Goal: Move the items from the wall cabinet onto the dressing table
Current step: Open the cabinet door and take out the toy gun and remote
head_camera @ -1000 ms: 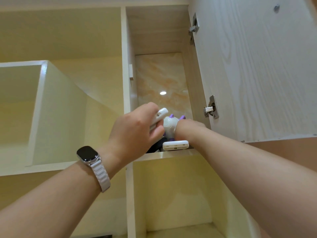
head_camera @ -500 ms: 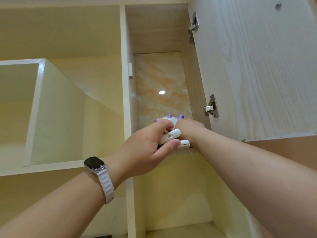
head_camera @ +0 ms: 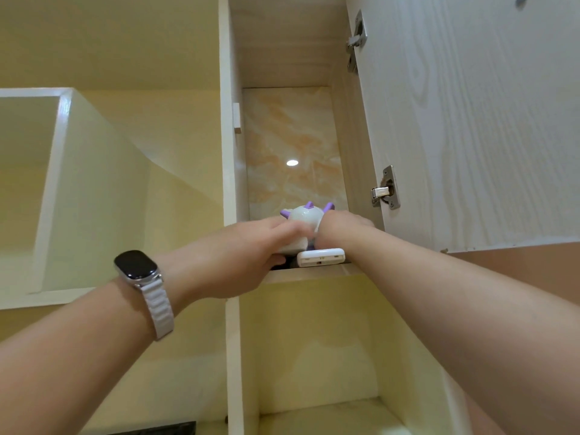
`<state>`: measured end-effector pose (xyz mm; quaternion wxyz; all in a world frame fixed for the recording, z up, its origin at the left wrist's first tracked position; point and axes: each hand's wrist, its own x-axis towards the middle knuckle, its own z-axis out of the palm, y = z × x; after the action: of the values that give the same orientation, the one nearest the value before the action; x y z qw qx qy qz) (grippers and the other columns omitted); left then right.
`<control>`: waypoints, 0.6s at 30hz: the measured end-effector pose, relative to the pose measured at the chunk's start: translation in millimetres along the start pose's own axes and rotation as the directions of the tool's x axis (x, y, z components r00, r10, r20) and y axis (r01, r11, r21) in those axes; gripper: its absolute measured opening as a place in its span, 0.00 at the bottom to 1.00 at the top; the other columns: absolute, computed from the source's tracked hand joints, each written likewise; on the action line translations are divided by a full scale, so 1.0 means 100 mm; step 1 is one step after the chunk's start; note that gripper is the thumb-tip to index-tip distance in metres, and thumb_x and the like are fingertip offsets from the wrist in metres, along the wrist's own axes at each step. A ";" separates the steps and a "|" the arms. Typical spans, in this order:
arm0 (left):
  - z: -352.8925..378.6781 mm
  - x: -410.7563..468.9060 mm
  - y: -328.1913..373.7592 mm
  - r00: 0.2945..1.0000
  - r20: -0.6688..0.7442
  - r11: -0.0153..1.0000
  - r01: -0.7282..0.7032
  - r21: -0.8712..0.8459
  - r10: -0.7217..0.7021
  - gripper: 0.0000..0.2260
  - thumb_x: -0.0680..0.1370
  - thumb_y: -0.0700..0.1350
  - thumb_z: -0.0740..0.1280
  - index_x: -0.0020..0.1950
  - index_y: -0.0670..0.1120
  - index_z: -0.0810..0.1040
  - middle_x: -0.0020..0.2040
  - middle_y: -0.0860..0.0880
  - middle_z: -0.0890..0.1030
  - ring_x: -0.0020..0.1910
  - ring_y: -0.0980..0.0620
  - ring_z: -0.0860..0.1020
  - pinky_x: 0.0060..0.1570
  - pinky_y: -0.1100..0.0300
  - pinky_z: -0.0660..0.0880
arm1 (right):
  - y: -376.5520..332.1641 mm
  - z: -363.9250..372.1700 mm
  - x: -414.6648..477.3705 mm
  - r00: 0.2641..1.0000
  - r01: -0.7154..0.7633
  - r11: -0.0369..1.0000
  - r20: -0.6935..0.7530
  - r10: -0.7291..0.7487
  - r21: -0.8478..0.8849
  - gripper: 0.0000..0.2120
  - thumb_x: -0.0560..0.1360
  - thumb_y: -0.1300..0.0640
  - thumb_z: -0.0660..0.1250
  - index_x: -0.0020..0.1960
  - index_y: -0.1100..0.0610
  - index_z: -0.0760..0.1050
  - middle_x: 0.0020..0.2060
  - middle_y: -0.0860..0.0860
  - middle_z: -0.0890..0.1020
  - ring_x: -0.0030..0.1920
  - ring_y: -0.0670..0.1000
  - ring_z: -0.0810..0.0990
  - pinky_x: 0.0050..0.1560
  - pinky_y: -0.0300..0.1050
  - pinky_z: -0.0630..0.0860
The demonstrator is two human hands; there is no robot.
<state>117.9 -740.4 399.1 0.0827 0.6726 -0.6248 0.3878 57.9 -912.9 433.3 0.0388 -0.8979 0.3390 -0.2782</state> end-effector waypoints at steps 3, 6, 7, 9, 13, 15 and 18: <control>-0.01 0.02 -0.04 0.972 -0.226 0.991 -0.033 0.133 0.063 0.17 0.79 0.39 0.61 0.63 0.58 0.64 0.56 0.52 0.76 0.45 0.43 0.77 0.39 0.46 0.77 | -0.03 0.01 0.02 0.999 -0.035 0.999 -0.004 0.035 0.036 0.18 0.73 0.37 0.62 0.49 0.52 0.71 0.38 0.47 0.72 0.38 0.47 0.72 0.45 0.43 0.69; 0.00 0.16 -0.11 0.943 -0.325 0.942 0.041 0.334 0.074 0.15 0.77 0.40 0.62 0.60 0.54 0.65 0.47 0.49 0.78 0.35 0.42 0.75 0.26 0.55 0.69 | 0.01 0.02 0.05 0.997 0.035 0.998 -0.071 -0.032 0.052 0.13 0.74 0.43 0.65 0.47 0.53 0.73 0.34 0.48 0.70 0.36 0.50 0.72 0.39 0.45 0.67; 0.01 0.22 -0.13 0.943 -0.326 0.917 0.071 0.393 0.067 0.14 0.76 0.40 0.62 0.58 0.53 0.67 0.42 0.49 0.77 0.32 0.43 0.73 0.24 0.59 0.63 | 0.04 0.01 0.03 0.997 0.048 0.995 -0.069 -0.042 0.083 0.10 0.75 0.46 0.65 0.45 0.53 0.73 0.34 0.48 0.69 0.35 0.50 0.71 0.37 0.44 0.67; 0.03 0.31 -0.14 0.946 -0.321 0.859 0.126 0.497 0.047 0.13 0.72 0.37 0.64 0.54 0.50 0.70 0.34 0.50 0.74 0.28 0.44 0.69 0.24 0.61 0.53 | 0.05 -0.01 -0.04 1.000 0.020 0.986 -0.003 -0.020 0.165 0.11 0.76 0.47 0.63 0.40 0.52 0.67 0.35 0.48 0.67 0.33 0.47 0.68 0.32 0.41 0.63; 0.11 0.43 -0.09 0.979 -0.144 0.764 0.201 0.613 -0.142 0.10 0.74 0.40 0.58 0.51 0.52 0.63 0.36 0.51 0.76 0.34 0.44 0.74 0.34 0.56 0.59 | 0.03 -0.01 0.01 1.000 -0.009 0.988 0.002 0.009 0.151 0.15 0.75 0.42 0.62 0.45 0.52 0.63 0.35 0.48 0.67 0.33 0.48 0.68 0.32 0.41 0.63; 0.15 0.46 -0.08 0.976 -0.053 0.708 0.190 0.680 -0.211 0.09 0.75 0.41 0.56 0.51 0.52 0.61 0.35 0.52 0.74 0.33 0.46 0.72 0.41 0.54 0.60 | 0.01 -0.02 0.01 1.000 -0.020 0.993 0.015 0.018 0.120 0.15 0.74 0.41 0.62 0.48 0.52 0.65 0.38 0.48 0.68 0.40 0.48 0.70 0.38 0.41 0.65; 0.14 0.49 -0.09 0.961 0.031 0.608 0.149 0.780 -0.274 0.09 0.81 0.46 0.52 0.42 0.49 0.62 0.32 0.53 0.71 0.31 0.50 0.68 0.44 0.53 0.60 | 0.05 0.01 0.00 0.999 0.047 0.991 -0.008 -0.047 0.128 0.12 0.76 0.48 0.63 0.39 0.53 0.65 0.41 0.49 0.69 0.46 0.51 0.68 0.50 0.45 0.69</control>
<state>127.7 -785.5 423.5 -0.2132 0.7389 -0.3194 0.5537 55.8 -916.9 431.1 0.0889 -0.9006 0.2992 -0.3026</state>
